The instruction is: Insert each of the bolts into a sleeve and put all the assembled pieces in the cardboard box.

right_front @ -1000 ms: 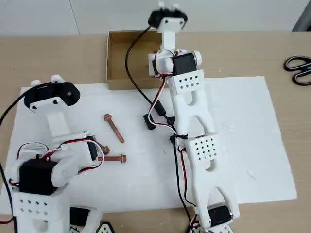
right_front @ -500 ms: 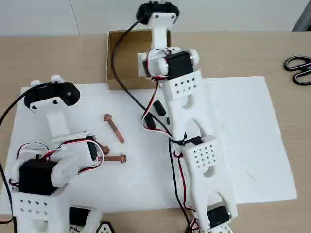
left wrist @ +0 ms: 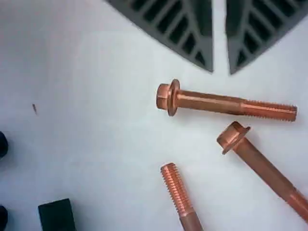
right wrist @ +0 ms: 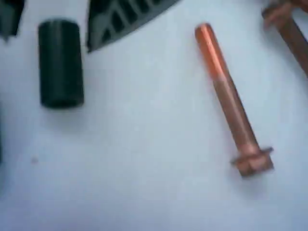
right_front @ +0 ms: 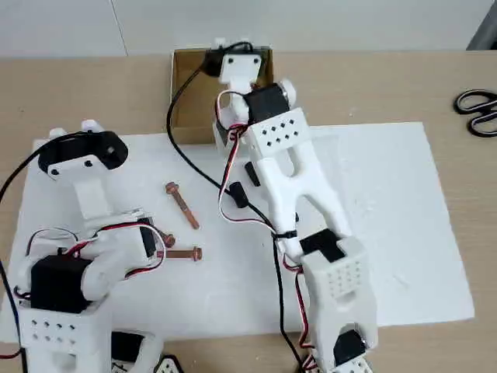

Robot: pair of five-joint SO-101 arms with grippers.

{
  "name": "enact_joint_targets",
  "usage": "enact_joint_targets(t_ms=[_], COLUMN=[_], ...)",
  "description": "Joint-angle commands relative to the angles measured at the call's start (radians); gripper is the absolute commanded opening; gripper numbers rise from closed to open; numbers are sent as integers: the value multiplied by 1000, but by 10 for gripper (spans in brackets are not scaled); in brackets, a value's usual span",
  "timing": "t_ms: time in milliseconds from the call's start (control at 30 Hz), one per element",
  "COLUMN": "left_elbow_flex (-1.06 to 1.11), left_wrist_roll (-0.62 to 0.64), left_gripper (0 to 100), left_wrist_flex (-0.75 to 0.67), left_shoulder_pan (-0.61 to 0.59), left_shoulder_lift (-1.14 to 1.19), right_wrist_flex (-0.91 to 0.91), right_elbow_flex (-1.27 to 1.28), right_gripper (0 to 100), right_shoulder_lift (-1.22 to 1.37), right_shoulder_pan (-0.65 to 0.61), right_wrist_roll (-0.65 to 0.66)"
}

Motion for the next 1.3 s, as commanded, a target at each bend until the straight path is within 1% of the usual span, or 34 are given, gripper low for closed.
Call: enact_joint_targets(t_ms=[0, 367, 433, 533, 600, 767, 867, 1000, 1267], left_elbow_flex=[-5, -5, -5, -5, -5, -5, -5, -5, -5], left_wrist_roll=[9, 9, 9, 9, 9, 9, 9, 9, 9], left_gripper=[6, 6, 6, 6, 6, 6, 6, 6, 6], left_wrist_flex=[5, 5, 5, 5, 5, 5, 5, 5, 5], left_shoulder_pan=[-3, -3, -3, -3, -3, -3, -3, -3, -3], left_shoulder_lift=[-15, -15, -15, -15, -15, -15, -15, -15, -15], right_wrist_flex=[15, 12, 12, 12, 12, 12, 12, 12, 12], right_elbow_flex=[84, 219, 232, 232, 232, 232, 232, 232, 232], right_gripper=[97, 99, 125, 189, 207, 175, 165, 166, 166], right_shoulder_lift=[-77, -74, -74, -74, -74, -68, -41, -10, 39], right_shoulder_pan=[-1, -5, -5, -5, -7, -38, -76, -104, -99], right_wrist_roll=[-11, -3, -3, -3, -3, 0, 41, 61, 84])
